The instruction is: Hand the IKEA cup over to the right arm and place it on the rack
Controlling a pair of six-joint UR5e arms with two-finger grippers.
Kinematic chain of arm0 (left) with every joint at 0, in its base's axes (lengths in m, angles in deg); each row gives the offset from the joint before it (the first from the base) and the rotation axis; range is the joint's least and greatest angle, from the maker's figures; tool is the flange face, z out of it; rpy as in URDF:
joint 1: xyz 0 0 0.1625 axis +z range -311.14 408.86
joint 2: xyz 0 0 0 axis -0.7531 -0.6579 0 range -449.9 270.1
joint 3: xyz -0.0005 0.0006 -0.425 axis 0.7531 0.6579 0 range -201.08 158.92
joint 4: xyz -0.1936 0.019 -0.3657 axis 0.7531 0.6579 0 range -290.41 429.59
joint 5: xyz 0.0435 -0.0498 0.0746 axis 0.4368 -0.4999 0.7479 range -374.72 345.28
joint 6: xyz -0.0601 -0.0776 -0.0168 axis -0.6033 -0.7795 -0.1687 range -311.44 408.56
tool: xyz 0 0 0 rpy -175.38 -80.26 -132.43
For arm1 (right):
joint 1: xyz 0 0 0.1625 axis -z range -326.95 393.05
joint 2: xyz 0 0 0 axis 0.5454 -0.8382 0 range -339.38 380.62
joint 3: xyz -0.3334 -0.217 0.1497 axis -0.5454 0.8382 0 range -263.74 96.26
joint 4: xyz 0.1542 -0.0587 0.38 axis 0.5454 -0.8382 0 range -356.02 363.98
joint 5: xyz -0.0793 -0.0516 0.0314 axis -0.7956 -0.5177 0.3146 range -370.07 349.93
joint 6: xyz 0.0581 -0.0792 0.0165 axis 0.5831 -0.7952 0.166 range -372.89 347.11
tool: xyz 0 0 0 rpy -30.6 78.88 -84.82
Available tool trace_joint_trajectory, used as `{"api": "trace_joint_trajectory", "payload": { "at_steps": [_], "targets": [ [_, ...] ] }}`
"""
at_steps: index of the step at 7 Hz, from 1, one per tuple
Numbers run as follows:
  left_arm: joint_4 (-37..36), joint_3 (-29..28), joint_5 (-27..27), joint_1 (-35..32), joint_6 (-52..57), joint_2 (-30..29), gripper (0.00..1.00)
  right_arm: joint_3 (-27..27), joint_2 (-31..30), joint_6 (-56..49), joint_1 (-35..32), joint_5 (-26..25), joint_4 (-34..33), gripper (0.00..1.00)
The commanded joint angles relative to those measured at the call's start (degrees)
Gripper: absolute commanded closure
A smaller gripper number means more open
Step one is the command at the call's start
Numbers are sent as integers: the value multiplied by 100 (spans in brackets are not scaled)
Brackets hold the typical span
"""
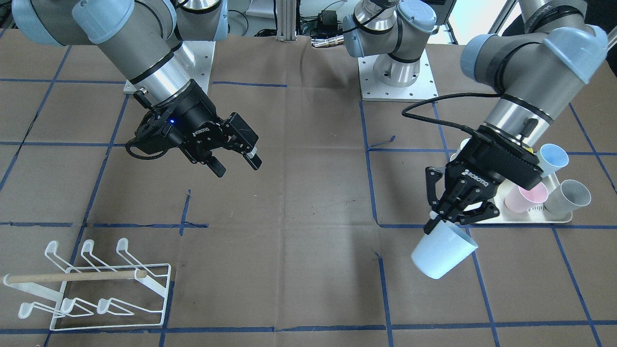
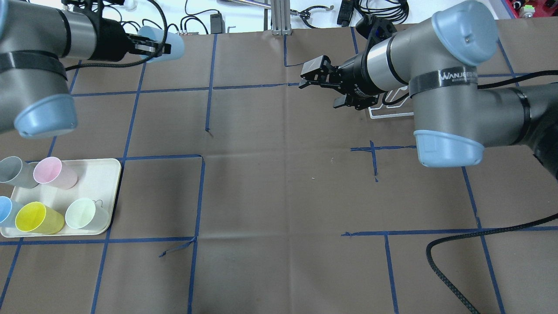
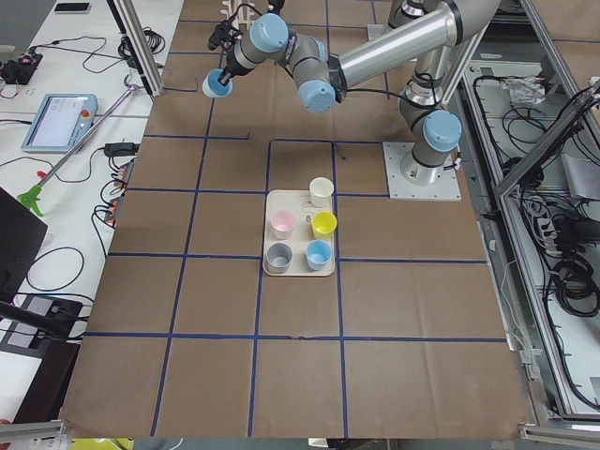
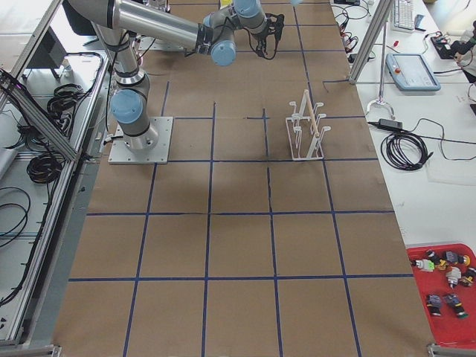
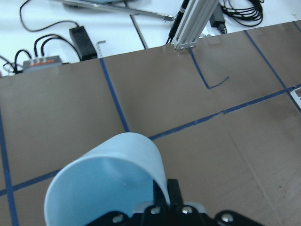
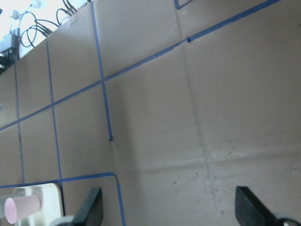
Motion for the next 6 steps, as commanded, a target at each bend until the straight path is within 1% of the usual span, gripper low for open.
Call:
{"api": "trace_joint_trajectory", "payload": {
  "at_steps": [1,2,3,4,5,6],
  "targets": [
    [-1670,916,-1242,-162,-17,-91,100,-526,81,1589,-21,127,-2055,1],
    [-2319,1285,-1684,-354,-35,-100,100,-720,229,2118,-21,675,-2873,1],
    [-2865,1498,-1680,-608,-218,-169,100,-913,439,3176,-21,907,-3969,1],
    [-3280,1535,-1688,-707,-707,-257,100,-967,728,4370,-30,909,-5163,1],
    [-3806,1552,-1688,-708,-1269,-380,100,-977,949,5104,-30,901,-5950,1],
    [-4133,1526,-1688,-708,-1866,-555,100,-1064,1064,5416,-47,901,-6175,0]
  ]
}}
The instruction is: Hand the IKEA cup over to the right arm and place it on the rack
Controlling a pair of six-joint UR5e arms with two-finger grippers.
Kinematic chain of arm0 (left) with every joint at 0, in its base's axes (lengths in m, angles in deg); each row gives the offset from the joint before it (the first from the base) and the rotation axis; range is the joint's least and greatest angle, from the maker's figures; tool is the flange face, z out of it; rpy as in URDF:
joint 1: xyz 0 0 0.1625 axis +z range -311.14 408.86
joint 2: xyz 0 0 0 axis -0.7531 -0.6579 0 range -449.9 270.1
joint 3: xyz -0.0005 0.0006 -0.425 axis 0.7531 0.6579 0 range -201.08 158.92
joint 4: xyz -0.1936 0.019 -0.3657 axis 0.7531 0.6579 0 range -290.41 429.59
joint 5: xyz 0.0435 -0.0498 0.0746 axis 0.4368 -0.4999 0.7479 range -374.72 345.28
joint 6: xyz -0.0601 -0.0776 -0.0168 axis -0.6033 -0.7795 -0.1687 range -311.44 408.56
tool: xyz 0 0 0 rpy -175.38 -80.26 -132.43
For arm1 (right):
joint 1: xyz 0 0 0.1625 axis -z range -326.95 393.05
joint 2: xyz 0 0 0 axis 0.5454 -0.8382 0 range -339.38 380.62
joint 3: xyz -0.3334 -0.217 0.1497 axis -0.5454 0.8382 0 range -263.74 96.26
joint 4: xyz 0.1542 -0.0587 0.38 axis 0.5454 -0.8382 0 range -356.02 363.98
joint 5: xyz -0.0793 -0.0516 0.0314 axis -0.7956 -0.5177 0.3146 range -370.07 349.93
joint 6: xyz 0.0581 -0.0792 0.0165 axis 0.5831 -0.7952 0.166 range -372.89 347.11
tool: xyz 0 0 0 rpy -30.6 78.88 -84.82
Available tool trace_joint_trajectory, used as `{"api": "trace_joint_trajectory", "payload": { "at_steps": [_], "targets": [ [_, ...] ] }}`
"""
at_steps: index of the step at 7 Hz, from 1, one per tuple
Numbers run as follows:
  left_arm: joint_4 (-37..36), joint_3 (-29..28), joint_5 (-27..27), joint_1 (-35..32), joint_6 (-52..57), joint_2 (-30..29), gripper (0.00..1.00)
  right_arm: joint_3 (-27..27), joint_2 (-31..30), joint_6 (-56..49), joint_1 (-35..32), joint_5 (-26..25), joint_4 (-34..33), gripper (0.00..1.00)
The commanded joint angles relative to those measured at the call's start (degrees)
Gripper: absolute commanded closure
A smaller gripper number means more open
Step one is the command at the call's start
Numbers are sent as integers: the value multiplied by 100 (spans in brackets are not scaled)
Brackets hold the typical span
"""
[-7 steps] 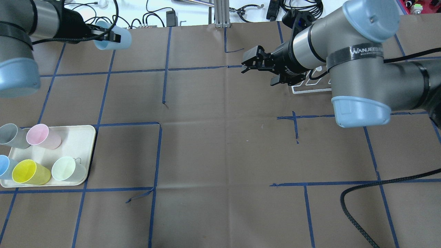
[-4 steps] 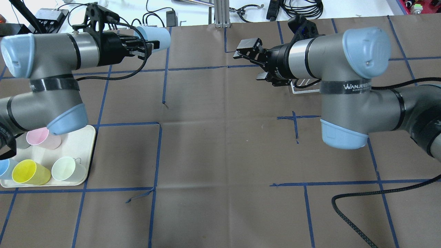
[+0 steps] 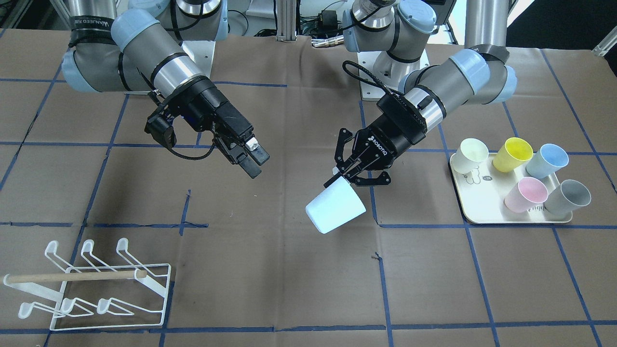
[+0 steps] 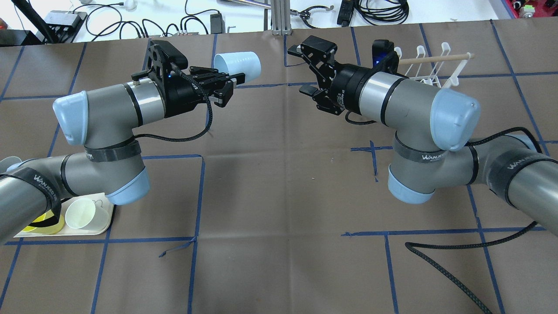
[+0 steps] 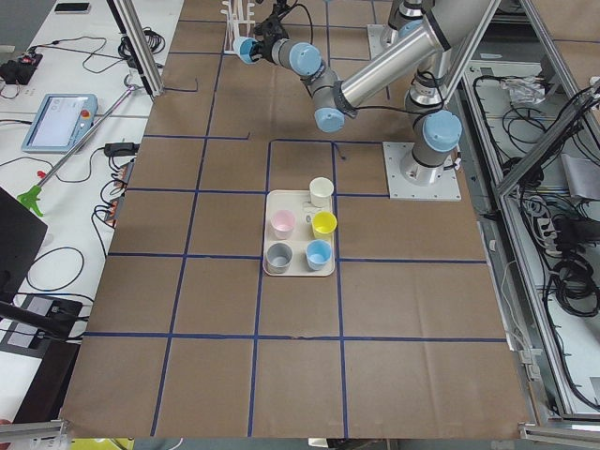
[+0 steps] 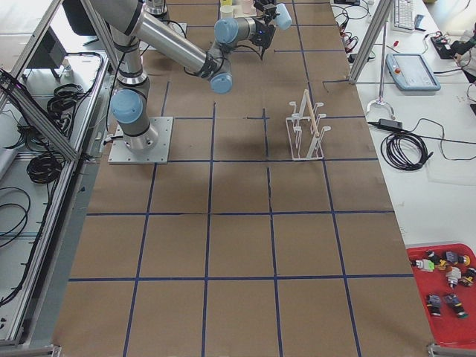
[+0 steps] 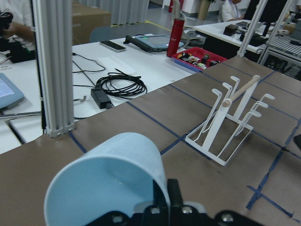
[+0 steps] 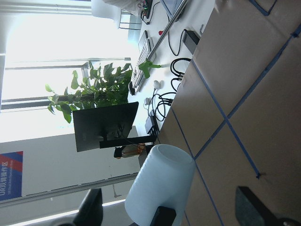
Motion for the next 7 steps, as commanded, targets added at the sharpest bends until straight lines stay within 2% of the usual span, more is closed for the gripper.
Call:
{"api": "trace_joint_trajectory", "payload": {
  "at_steps": [1,2,5,6,7],
  "targets": [
    [-1076,10,9,-55,-1475,-292,100,-101,216,653,-39,-76,-574,0],
    [-1473,19,27,-177,-1840,-319,100,-101,217,645,-48,-85,-556,0],
    [-1521,45,229,-442,-1844,-310,100,-84,234,645,-92,-138,-565,1],
    [-1521,45,229,-442,-1852,-310,100,-66,304,645,-92,-451,-574,1],
    [-1521,54,229,-442,-1844,-310,100,-5,392,653,-92,-455,-574,2]
  ]
}}
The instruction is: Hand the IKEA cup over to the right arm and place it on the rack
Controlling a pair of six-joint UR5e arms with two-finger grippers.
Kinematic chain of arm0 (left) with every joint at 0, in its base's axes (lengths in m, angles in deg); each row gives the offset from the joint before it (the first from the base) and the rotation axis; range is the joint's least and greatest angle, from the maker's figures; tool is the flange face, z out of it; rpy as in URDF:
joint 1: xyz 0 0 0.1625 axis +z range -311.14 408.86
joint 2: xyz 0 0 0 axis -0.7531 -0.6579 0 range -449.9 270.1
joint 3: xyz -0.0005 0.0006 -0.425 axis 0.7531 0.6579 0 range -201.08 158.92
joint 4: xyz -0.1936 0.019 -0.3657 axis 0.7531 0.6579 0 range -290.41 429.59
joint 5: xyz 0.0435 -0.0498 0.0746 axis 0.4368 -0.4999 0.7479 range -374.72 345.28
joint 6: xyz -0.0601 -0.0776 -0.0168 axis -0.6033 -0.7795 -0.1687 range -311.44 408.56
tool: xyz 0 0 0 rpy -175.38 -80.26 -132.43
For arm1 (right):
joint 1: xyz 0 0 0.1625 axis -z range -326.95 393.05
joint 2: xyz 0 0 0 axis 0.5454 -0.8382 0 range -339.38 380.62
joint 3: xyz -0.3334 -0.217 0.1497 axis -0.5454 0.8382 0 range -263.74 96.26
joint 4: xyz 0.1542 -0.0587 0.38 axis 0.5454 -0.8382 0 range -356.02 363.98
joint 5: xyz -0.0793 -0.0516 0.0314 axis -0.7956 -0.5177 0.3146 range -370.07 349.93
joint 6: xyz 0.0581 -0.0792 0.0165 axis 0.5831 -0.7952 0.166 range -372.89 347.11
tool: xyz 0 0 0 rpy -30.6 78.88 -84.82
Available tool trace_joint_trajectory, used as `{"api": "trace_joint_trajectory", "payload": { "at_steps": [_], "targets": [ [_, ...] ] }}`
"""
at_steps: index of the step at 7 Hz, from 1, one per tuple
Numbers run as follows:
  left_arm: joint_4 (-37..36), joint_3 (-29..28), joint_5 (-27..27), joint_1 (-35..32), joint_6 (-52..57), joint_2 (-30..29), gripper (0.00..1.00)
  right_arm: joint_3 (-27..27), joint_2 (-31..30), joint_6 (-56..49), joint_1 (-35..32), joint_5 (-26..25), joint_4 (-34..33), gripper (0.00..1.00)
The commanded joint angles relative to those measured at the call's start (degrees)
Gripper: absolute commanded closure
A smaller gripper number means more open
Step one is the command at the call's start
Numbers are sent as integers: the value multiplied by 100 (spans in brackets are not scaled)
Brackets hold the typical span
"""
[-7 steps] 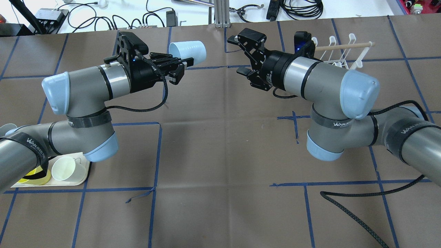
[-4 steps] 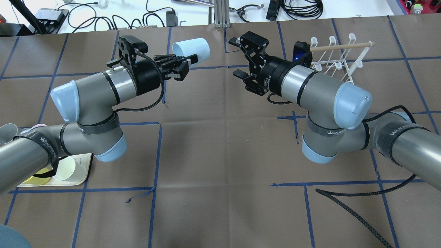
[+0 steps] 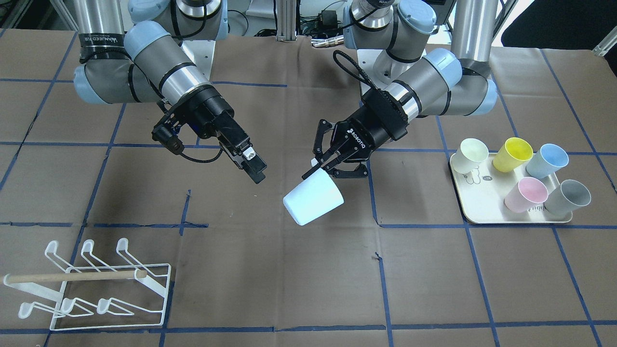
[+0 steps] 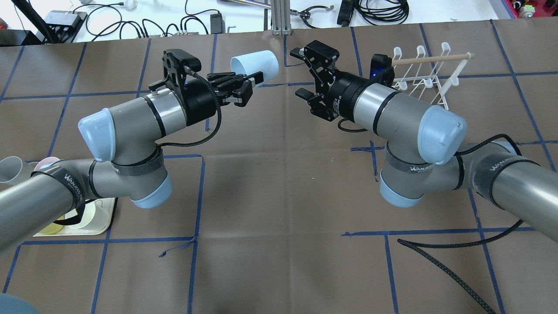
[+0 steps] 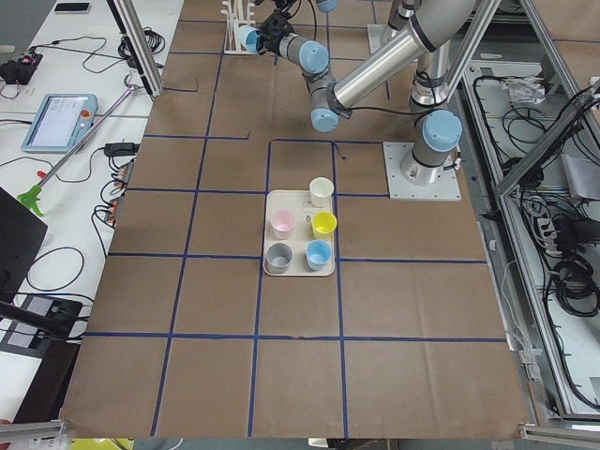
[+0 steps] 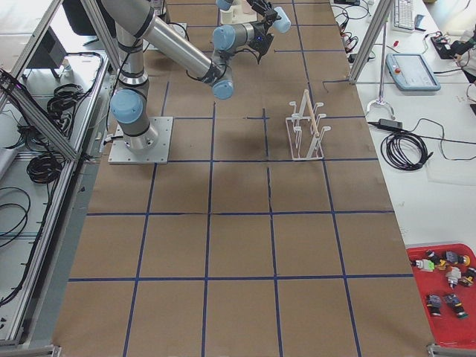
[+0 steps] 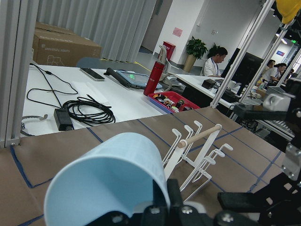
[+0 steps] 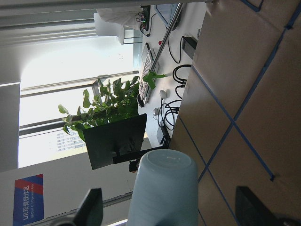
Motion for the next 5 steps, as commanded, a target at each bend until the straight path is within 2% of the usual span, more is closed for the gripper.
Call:
{"api": "trace_joint_trajectory", "payload": {
  "at_steps": [1,5],
  "targets": [
    [-3,6,5,-5,5,-1,100,173,294,128,-30,-103,-212,2],
    [-3,6,5,-5,-3,-1,100,692,762,613,-443,-270,-240,2]
  ]
}}
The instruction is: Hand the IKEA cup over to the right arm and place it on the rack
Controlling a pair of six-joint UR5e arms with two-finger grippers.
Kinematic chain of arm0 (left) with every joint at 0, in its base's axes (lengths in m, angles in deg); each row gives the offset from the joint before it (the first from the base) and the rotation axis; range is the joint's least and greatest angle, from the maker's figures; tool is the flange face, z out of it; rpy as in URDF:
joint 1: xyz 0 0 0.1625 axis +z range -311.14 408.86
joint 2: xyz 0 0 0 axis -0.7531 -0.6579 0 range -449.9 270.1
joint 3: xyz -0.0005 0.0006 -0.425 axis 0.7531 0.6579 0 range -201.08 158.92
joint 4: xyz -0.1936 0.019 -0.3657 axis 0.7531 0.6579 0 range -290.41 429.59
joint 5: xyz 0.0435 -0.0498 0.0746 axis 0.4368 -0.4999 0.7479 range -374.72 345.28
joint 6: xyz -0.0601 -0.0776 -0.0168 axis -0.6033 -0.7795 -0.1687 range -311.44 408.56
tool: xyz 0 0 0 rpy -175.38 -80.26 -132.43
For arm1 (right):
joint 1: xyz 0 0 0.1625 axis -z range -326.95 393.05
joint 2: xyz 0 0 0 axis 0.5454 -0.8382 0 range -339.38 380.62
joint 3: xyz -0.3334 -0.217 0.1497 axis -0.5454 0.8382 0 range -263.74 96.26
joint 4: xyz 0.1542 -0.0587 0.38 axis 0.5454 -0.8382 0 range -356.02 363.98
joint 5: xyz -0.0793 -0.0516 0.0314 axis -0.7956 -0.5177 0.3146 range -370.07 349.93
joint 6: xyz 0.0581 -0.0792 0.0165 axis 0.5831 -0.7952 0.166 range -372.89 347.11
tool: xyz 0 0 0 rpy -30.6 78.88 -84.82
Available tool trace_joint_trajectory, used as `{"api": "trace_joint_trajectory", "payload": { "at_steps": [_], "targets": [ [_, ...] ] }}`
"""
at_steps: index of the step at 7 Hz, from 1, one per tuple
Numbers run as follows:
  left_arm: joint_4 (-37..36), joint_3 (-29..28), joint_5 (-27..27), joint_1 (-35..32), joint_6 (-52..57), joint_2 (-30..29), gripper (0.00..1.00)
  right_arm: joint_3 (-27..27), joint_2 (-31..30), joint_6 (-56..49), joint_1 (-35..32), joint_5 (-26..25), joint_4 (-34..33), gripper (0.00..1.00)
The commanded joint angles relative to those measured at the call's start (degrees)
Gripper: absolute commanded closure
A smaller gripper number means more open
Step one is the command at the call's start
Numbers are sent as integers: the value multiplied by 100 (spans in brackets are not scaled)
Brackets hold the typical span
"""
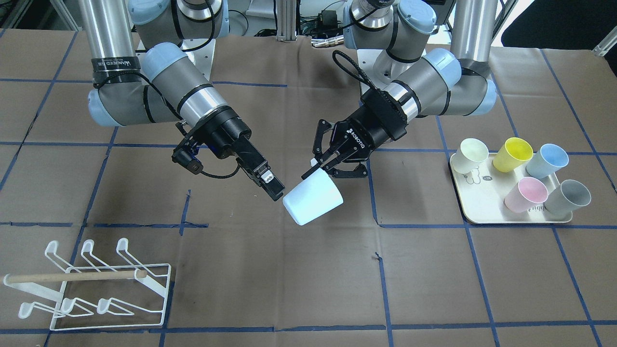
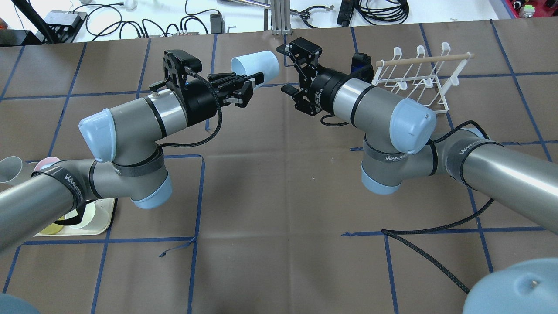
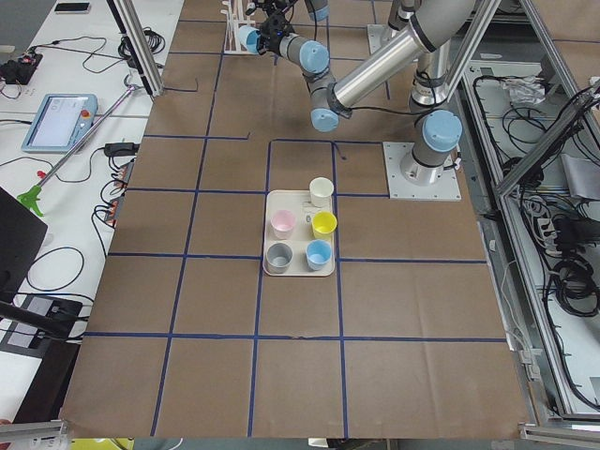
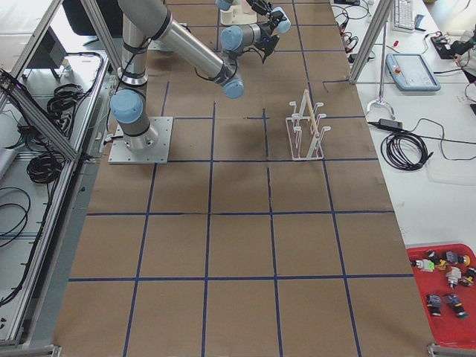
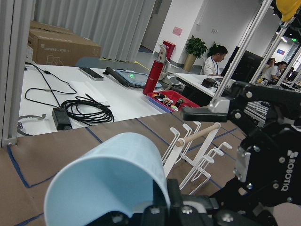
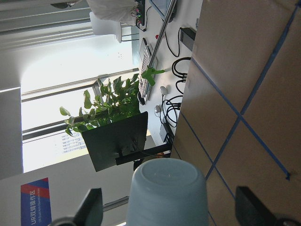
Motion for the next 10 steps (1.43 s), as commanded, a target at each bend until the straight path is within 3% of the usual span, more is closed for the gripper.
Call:
{"api": "trace_joint_trajectory", "payload": {
  "at_steps": [1,5,10],
  "targets": [
    [0,0,0,0,0,0,100,122,115,152,-62,-36,-4,2],
    [0,0,0,-9,0,0,100,489,474,275,-264,-45,-4,1],
    [0,0,0,-9,-44,17,100,526,484,337,-379,-124,5,1]
  ]
}}
